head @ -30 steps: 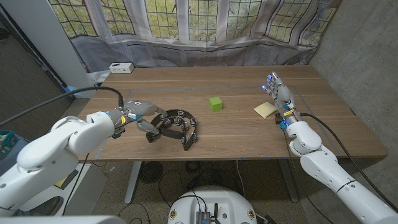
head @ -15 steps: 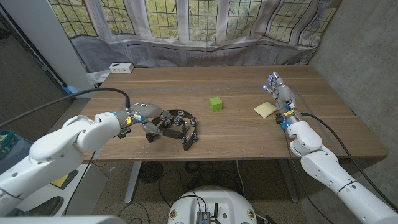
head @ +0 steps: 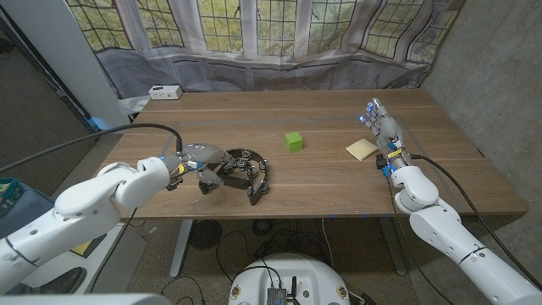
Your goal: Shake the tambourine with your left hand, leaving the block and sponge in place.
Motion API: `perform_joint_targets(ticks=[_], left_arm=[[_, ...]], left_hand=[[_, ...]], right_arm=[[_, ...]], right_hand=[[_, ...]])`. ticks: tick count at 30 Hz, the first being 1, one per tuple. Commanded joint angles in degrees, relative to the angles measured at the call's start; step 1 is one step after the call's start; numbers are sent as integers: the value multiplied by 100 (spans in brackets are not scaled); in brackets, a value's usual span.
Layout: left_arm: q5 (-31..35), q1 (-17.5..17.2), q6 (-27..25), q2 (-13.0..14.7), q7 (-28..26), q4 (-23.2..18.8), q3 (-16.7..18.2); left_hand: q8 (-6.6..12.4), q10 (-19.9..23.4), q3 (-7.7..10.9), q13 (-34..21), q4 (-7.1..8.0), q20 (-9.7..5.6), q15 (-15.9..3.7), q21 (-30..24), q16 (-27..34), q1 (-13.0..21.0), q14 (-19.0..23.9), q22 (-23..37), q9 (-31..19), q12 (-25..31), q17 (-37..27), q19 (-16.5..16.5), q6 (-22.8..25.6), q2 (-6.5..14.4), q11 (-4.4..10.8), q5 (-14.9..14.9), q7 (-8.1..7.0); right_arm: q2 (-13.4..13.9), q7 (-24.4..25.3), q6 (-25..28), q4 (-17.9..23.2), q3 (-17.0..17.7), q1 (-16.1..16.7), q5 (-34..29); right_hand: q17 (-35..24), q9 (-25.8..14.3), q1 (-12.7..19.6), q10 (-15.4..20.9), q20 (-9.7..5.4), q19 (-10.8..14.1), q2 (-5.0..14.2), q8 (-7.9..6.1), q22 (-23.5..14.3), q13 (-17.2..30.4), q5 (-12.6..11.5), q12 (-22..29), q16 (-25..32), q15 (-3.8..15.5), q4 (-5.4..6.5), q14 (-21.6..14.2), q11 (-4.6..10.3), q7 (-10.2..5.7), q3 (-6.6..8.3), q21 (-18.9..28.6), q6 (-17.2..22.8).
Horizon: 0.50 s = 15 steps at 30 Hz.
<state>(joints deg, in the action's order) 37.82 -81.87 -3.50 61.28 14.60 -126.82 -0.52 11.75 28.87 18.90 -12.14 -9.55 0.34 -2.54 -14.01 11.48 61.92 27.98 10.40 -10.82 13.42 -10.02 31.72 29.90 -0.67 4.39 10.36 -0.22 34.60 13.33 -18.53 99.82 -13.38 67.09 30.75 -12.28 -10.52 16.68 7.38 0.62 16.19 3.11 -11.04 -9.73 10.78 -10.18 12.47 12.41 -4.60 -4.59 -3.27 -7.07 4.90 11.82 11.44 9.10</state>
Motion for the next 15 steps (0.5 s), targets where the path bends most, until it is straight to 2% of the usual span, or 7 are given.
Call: perform_joint_targets(ticks=[1, 8, 15], left_arm=[[-165, 118, 71, 141, -836, 337, -526], [-215, 303, 159, 287, -973, 408, -928], [-141, 306, -47, 406, -1219, 396, -1073]], left_hand=[[39, 53, -5, -10, 18, 3, -211, -18, 36, 68, 61, 13, -6, 28, -11, 34, 66, 16, 29, -10, -8], [44, 75, -18, -12, 22, 7, -210, -9, 26, 93, 59, 13, -6, 30, -11, 28, 105, 24, 23, -12, -11], [32, 90, -25, -14, 29, 30, -202, 9, 17, 126, 53, 13, -6, 28, -13, 1, 105, 50, 42, -10, -12]], right_arm=[[-14, 4, -34, -53, 17, 3, -4], [-37, -15, -45, -78, 12, -15, 25], [-25, -38, -53, -104, -1, -27, 6]], right_hand=[[-2, -10, -7, 50, 8, 46, 14, -6, -15, 28, -25, -16, -15, -9, -32, -33, 11, -31, 6, -3, 38], [-2, -11, -11, 50, 9, 48, 13, -7, -15, 29, -25, -21, -15, -13, -36, -38, 8, -34, 5, -4, 43], [-4, -11, -17, 48, 11, 47, 15, -7, -15, 29, -24, -27, -15, -10, -39, -44, 6, -41, 5, -7, 48]])
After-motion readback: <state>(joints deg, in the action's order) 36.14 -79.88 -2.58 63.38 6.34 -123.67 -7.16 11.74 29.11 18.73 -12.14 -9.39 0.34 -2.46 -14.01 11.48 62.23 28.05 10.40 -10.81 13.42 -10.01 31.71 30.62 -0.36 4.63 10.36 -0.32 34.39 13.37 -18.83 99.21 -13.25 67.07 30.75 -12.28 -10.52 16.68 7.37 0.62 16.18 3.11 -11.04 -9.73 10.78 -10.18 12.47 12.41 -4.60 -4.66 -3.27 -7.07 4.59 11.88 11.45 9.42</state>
